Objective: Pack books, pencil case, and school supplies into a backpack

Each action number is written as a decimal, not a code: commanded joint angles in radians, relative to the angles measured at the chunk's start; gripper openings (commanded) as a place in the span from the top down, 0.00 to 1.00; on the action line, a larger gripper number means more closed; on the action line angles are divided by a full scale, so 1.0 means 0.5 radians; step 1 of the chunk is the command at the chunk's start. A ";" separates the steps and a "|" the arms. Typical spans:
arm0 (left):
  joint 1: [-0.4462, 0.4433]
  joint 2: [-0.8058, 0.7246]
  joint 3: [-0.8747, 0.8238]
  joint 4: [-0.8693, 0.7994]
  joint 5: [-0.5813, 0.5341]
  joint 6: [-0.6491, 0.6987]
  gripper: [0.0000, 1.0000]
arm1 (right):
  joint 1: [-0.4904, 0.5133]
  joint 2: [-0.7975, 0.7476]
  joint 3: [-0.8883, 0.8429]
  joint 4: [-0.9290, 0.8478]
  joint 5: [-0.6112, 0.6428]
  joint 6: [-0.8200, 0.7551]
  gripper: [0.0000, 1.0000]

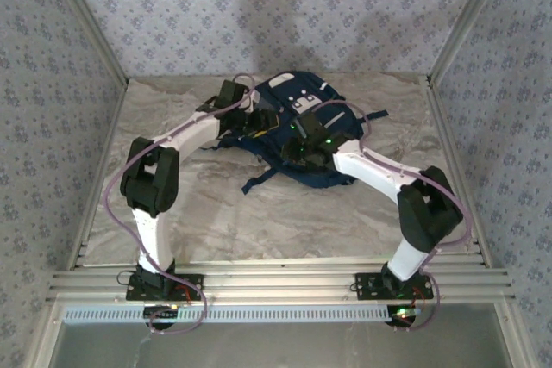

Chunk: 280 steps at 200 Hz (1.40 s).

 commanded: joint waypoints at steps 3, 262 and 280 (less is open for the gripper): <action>-0.004 -0.085 -0.049 0.221 -0.014 -0.065 0.48 | 0.060 0.125 0.118 -0.110 0.131 0.143 0.57; -0.032 0.080 -0.380 0.443 -0.056 -0.229 0.49 | 0.021 0.587 0.212 0.079 0.322 1.035 0.73; -0.032 0.085 -0.366 0.436 -0.066 -0.226 0.49 | 0.017 0.574 0.187 0.129 0.296 0.998 0.84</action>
